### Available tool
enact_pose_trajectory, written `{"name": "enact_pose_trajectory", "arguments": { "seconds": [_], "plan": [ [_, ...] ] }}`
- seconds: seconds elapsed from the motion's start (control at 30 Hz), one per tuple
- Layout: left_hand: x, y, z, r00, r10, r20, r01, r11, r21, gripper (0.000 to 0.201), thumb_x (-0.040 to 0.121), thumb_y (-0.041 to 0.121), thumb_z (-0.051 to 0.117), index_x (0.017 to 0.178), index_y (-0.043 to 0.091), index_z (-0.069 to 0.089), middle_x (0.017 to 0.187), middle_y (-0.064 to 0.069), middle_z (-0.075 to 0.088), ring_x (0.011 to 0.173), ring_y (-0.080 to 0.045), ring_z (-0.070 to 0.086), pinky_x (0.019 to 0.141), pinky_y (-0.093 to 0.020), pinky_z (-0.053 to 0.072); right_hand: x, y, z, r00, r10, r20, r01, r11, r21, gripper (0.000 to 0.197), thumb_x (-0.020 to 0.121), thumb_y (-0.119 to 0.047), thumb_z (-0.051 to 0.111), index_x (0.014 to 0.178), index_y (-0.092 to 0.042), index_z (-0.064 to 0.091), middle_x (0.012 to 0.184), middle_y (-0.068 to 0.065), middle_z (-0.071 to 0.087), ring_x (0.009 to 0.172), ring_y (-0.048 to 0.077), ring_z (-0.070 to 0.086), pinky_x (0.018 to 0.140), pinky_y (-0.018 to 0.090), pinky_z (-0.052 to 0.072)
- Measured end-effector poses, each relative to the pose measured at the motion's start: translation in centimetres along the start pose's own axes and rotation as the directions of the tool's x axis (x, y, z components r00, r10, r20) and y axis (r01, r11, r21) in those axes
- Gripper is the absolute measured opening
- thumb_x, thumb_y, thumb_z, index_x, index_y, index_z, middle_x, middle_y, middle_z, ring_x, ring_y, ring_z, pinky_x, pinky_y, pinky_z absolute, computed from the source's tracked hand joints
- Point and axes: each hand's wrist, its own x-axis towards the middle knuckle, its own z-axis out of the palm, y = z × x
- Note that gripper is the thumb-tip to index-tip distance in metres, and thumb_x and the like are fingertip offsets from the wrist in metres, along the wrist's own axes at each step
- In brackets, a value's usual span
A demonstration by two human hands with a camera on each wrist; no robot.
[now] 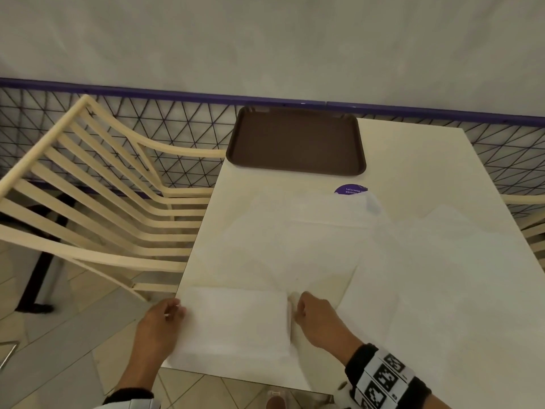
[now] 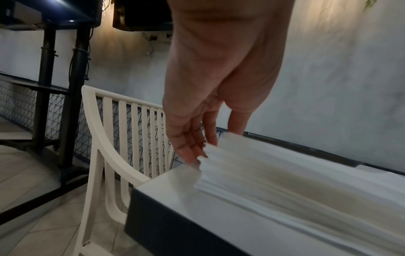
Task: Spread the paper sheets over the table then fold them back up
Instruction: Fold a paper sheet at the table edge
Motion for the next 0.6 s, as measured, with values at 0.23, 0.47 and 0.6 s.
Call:
{"name": "enact_pose_trajectory", "arguments": {
  "seconds": [0.23, 0.47, 0.6],
  "plan": [
    [-1.5, 0.3, 0.6, 0.999, -0.028, 0.017, 0.026, 0.994, 0.107, 0.035, 0.09, 0.006, 0.054, 0.125, 0.006, 0.055, 0.121, -0.019, 0.059, 0.109, -0.035, 0.055, 0.09, -0.038, 0.041, 0.2, -1.7, 0.5, 0.954, -0.107, 0.281, 0.179, 0.953, -0.244, 0.024, 0.092, -0.003, 0.044, 0.075, -0.017, 0.054, 0.106, 0.014, 0.065, 0.066, 0.01, 0.045, 0.052, 0.012, 0.029],
    [-2.2, -0.1, -0.1, 0.997, -0.076, 0.019, 0.076, 0.997, -0.006, 0.054, 0.076, -0.012, 0.059, 0.123, 0.016, 0.055, 0.1, -0.006, 0.063, 0.089, -0.023, 0.056, 0.076, -0.032, 0.043, 0.4, -0.3, 0.7, 0.963, -0.145, 0.228, 0.165, 0.984, -0.07, 0.032, 0.086, -0.022, 0.062, 0.063, -0.023, 0.04, 0.068, -0.012, 0.042, 0.06, 0.002, 0.039, 0.057, 0.015, 0.032],
    [-2.4, -0.3, -0.3, 0.995, -0.102, -0.002, 0.102, 0.995, -0.018, 0.056, 0.078, -0.009, 0.063, 0.129, 0.012, 0.05, 0.11, -0.011, 0.065, 0.097, -0.028, 0.058, 0.089, -0.041, 0.045, 0.0, 0.1, 0.0, 0.964, -0.11, 0.243, 0.121, 0.992, -0.031, 0.031, 0.091, -0.014, 0.053, 0.062, -0.023, 0.045, 0.07, -0.008, 0.052, 0.07, 0.014, 0.056, 0.058, 0.016, 0.039]
  ]
}}
